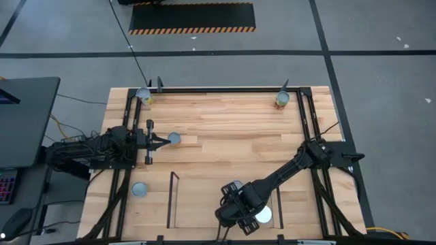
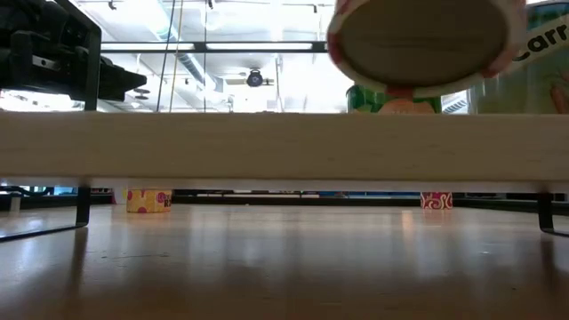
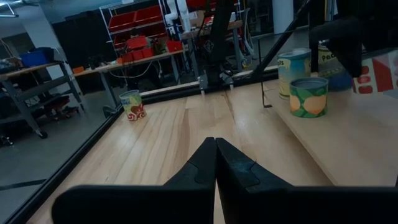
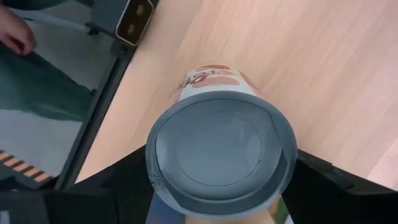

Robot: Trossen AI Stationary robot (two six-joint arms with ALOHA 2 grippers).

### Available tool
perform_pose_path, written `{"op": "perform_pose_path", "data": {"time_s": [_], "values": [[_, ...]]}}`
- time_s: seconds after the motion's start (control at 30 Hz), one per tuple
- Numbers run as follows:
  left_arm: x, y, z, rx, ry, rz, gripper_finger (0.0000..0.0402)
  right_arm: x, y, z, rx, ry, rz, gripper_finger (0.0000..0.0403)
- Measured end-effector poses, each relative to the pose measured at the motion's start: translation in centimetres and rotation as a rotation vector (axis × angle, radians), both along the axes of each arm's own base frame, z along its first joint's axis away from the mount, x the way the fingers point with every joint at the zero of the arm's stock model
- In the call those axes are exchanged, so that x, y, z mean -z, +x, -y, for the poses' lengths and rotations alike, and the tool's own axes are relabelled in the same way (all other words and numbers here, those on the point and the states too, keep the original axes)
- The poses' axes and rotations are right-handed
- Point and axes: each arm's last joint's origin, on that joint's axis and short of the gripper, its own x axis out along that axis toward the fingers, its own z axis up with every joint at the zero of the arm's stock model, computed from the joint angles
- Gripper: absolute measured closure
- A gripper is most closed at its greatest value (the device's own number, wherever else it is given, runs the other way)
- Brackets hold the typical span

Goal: Pick and place cans onto a shelf
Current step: Put the canned tomatoes on the shelf

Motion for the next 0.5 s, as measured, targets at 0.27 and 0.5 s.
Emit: {"op": "perform_pose_path", "data": {"time_s": [0.27,0.5], "values": [[0.0,0.0,0.0,0.000,0.000,0.000,0.0390,0.1,-1.0,-0.7,-0.030,-0.015,-0.045,0.0108],[0.0,0.0,0.0,0.000,0.000,0.000,0.0390,1.5,-0.3,-0.6,-0.029,-0.016,-0.064,0.0108]]}}
